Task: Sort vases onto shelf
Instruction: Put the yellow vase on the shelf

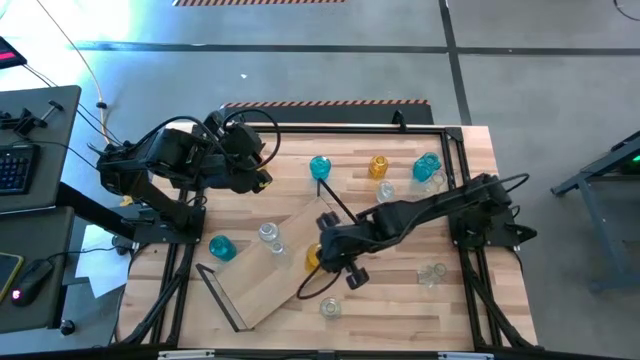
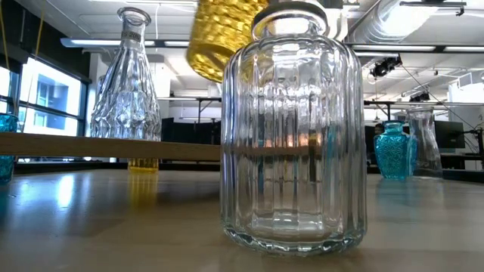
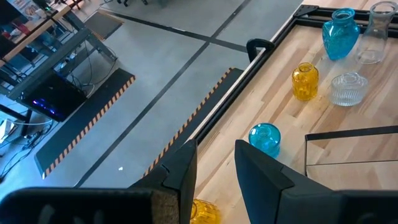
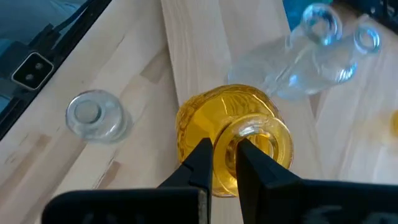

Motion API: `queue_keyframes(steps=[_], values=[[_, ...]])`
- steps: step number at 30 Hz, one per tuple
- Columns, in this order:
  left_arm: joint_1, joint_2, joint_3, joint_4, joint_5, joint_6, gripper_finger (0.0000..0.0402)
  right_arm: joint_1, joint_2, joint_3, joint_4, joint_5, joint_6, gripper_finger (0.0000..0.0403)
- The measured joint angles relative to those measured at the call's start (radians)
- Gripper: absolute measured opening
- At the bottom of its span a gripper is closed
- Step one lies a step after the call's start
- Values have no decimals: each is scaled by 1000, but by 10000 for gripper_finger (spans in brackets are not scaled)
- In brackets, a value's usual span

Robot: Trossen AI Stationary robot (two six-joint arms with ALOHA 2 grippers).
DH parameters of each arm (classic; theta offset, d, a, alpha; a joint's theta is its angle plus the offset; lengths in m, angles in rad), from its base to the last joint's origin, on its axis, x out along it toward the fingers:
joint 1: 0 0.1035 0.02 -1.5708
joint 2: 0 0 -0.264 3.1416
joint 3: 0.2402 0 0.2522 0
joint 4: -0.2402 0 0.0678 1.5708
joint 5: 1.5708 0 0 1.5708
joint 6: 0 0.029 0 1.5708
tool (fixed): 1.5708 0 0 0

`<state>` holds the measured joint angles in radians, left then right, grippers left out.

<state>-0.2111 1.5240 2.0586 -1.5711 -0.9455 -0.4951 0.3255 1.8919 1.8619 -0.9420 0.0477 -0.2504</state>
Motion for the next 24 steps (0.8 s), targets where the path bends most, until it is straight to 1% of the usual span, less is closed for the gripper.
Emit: queue_keyframes(steps=[4, 9, 11, 14, 19, 21, 24], values=[[0, 0, 0, 0, 0, 1, 102, 0, 65, 102, -25, -3, -27, 18], [0, 0, 0, 0, 0, 1, 102, -7, 152, 207, -105, -3, -47, 18], [-1, 0, 0, 0, 0, 1, 102, -13, 183, 238, -146, 13, -47, 18], [-9, 0, 0, 0, 1, 1, 102, -27, 223, 251, -199, 63, -58, 18], [-23, 0, 0, 0, 2, 1, 102, -51, 264, 251, -233, 135, -90, 18], [-29, 0, 0, 0, 2, 0, 102, -63, 274, 251, -245, 155, -106, 18], [-40, 0, 0, 0, 19, -2, 102, -84, 279, 251, -253, 158, -126, 18]])
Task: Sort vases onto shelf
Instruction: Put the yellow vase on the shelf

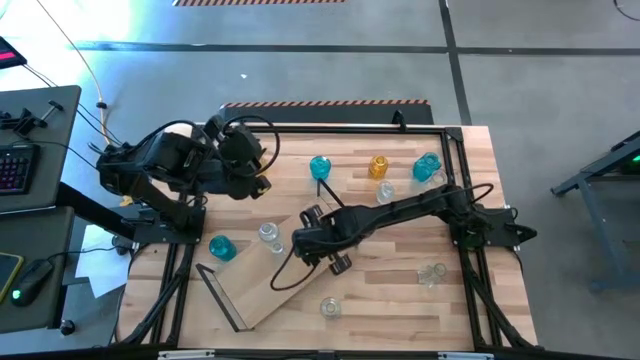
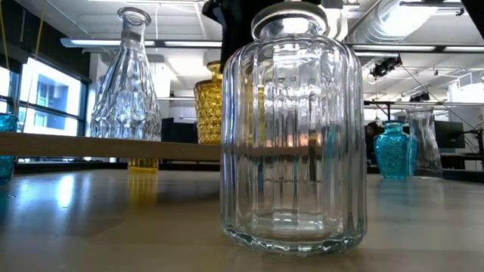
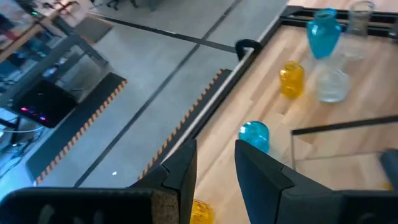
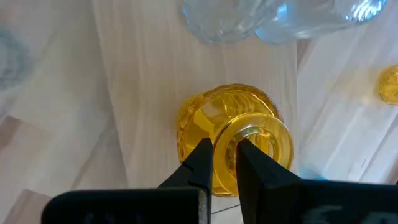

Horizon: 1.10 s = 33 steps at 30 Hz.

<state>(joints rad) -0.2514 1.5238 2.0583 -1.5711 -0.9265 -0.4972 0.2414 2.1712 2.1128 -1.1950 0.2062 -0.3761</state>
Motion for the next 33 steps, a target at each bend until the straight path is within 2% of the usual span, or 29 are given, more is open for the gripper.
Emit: queue_keyframes(steps=[20, 26, 33], values=[[-26, 0, 0, 0, 19, -23, 102, -157, 0, 0, -15, -24, -127, 23], [-26, 0, 0, 0, 19, -7, 102, -193, 0, 0, -1, -97, -130, 23], [-26, 0, 0, 0, 19, 3, 102, -215, 0, 0, 24, -104, -151, 23]])
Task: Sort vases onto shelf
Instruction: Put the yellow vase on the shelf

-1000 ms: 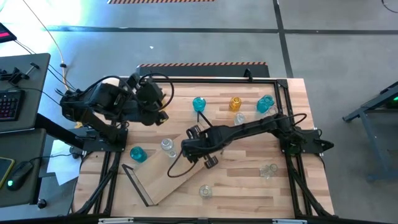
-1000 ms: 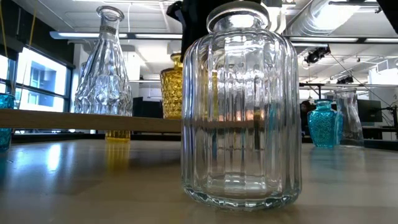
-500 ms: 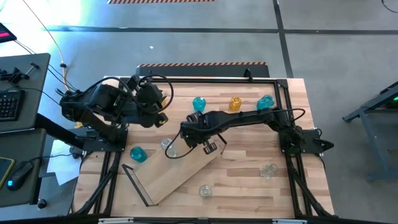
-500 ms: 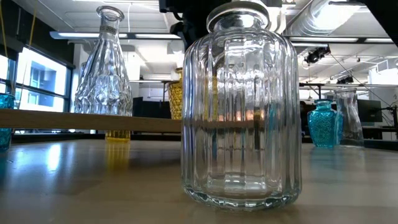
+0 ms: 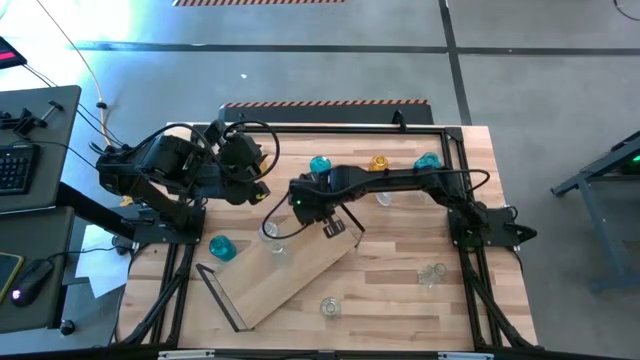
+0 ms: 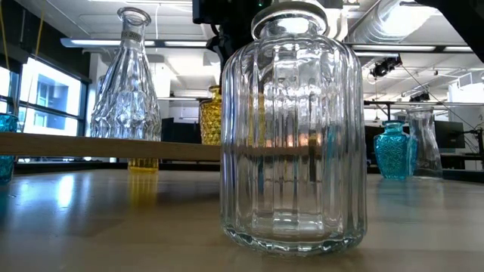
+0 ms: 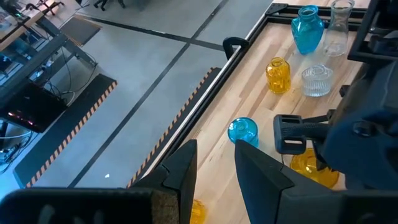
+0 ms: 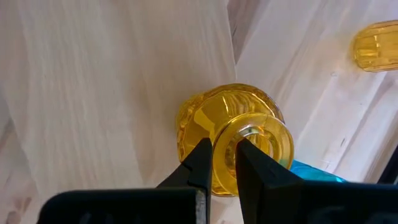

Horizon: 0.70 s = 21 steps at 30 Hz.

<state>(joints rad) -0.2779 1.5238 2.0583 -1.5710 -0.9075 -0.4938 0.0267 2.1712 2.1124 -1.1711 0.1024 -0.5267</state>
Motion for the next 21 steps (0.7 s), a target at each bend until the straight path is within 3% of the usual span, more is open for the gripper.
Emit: queue_keyframes(steps=[21], values=[[0, 0, 0, 0, 0, 0, 102, -28, 0, 0, -2, -10, -8, 31]])
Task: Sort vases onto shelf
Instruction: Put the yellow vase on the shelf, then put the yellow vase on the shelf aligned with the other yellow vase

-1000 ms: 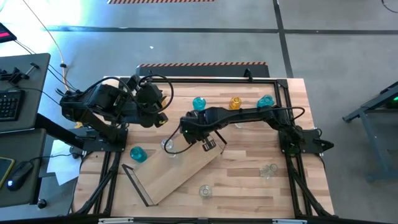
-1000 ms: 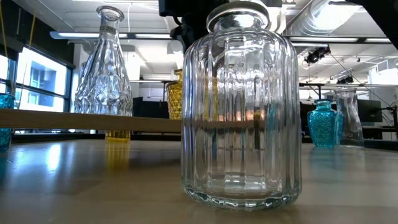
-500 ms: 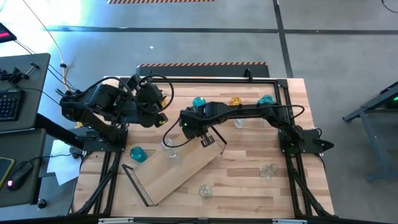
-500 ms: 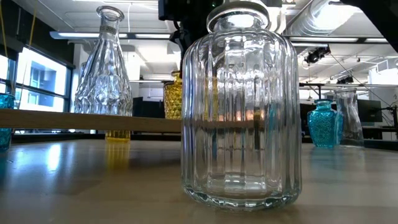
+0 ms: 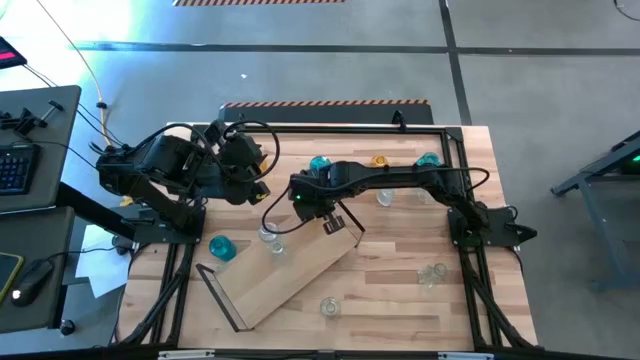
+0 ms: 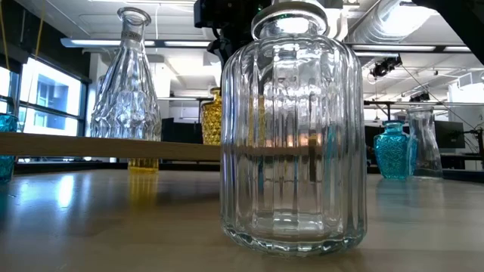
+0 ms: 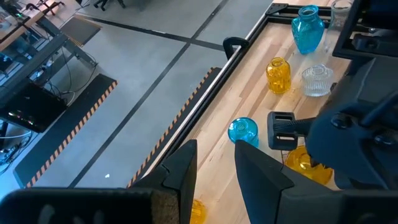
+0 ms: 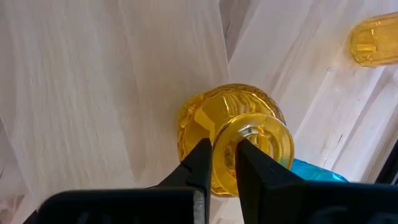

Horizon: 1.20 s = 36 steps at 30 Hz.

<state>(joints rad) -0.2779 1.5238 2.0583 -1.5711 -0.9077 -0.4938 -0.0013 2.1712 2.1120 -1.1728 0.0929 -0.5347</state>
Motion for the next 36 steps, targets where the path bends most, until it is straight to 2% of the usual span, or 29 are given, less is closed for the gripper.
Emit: queue_keyframes(steps=[7, 11, 18, 28, 33, 36], values=[[0, 0, 0, 0, 0, 0, 102, 0, -2, 0, 1, 3, 28, 93], [0, 0, 0, 0, 0, 0, 102, 2, -2, 0, 1, 3, 29, 113], [0, 0, 0, 0, 0, -2, 102, 8, -2, 0, -2, 20, 34, 117], [0, 0, 0, 0, 0, -3, 102, 53, -7, 0, -21, 128, 29, 117], [0, 0, 0, 0, 0, -3, 102, 76, -57, 0, -8, 227, 10, 118], [1, 0, 0, 0, -4, -3, 102, 77, -116, 0, 20, 231, 26, 118]])
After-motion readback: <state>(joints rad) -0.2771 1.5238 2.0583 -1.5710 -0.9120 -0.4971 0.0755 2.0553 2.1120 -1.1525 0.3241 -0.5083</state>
